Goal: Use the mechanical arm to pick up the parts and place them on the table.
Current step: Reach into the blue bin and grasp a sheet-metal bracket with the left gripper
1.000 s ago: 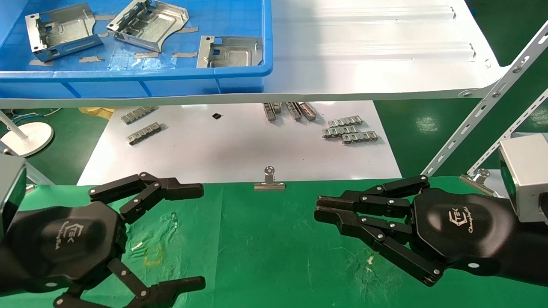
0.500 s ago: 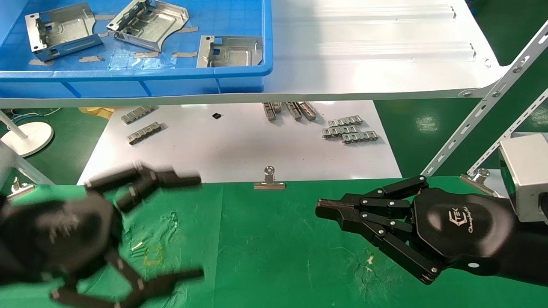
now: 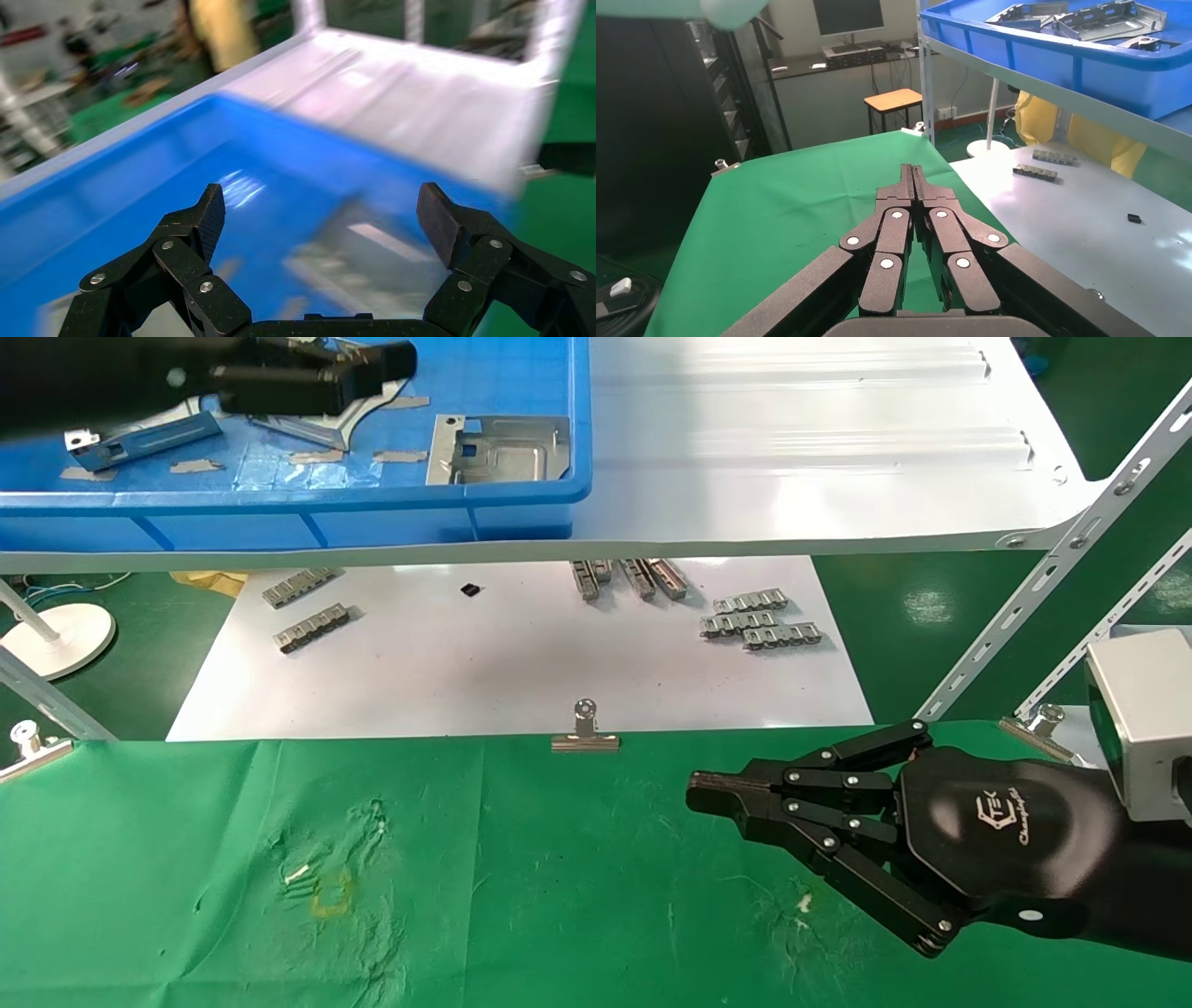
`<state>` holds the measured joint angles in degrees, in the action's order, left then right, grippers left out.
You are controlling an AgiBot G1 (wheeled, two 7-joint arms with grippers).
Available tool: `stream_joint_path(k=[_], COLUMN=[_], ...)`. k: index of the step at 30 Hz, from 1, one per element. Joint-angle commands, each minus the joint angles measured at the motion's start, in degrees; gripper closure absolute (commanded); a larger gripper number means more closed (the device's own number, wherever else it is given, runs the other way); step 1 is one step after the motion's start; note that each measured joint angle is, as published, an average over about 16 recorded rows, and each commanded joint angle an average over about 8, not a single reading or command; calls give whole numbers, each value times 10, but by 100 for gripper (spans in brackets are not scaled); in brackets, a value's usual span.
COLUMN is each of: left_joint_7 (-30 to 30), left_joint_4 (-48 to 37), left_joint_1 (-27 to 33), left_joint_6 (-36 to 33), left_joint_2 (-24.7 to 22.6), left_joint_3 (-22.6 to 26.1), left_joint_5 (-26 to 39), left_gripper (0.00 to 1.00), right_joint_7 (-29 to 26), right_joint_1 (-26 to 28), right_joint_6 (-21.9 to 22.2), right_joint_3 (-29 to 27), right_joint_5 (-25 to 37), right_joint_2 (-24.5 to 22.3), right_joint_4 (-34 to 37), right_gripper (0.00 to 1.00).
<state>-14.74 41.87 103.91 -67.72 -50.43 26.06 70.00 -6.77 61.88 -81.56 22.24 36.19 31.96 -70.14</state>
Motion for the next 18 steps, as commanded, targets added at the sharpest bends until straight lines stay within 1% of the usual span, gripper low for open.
stream_joint_path(k=[1, 3, 4, 5, 6, 11, 12, 13, 14, 18], left_joint_7=[-1, 8, 13, 17, 22, 46, 49, 52, 55, 56], left_joint_4=[-66, -124, -151, -177, -200, -291, -304, -316, -326, -360], left_joint_1=[55, 87, 100, 111, 120, 147, 151, 154, 157, 167], left_joint_6=[25, 48, 60, 72, 84, 133, 138, 141, 142, 135], left_joint_2=[-29, -49, -58, -67, -74, -100, -104, -107, -110, -120], left_joint_3=[24, 41, 48, 53, 58, 69, 70, 72, 73, 79], left_joint_5=[53, 88, 103, 115, 125, 151, 153, 156, 158, 167], left_gripper=[0, 0, 0, 1, 9, 71, 84, 95, 100, 100], right_joint_7=[0, 0, 0, 0, 0, 0, 0, 0, 0, 0], right_joint_1=[0, 0, 0, 0, 0, 0, 0, 0, 0, 0], right_joint_6=[0, 0, 0, 0, 0, 0, 0, 0, 0, 0], right_joint_3=[0, 0, 0, 0, 0, 0, 0, 0, 0, 0], right_joint_5=[0, 0, 0, 0, 0, 0, 0, 0, 0, 0], right_joint_2=[0, 0, 0, 0, 0, 0, 0, 0, 0, 0], right_joint_4=[0, 0, 0, 0, 0, 0, 0, 0, 0, 0], right_gripper=[100, 100, 94, 81, 69, 6, 0, 0, 0, 0])
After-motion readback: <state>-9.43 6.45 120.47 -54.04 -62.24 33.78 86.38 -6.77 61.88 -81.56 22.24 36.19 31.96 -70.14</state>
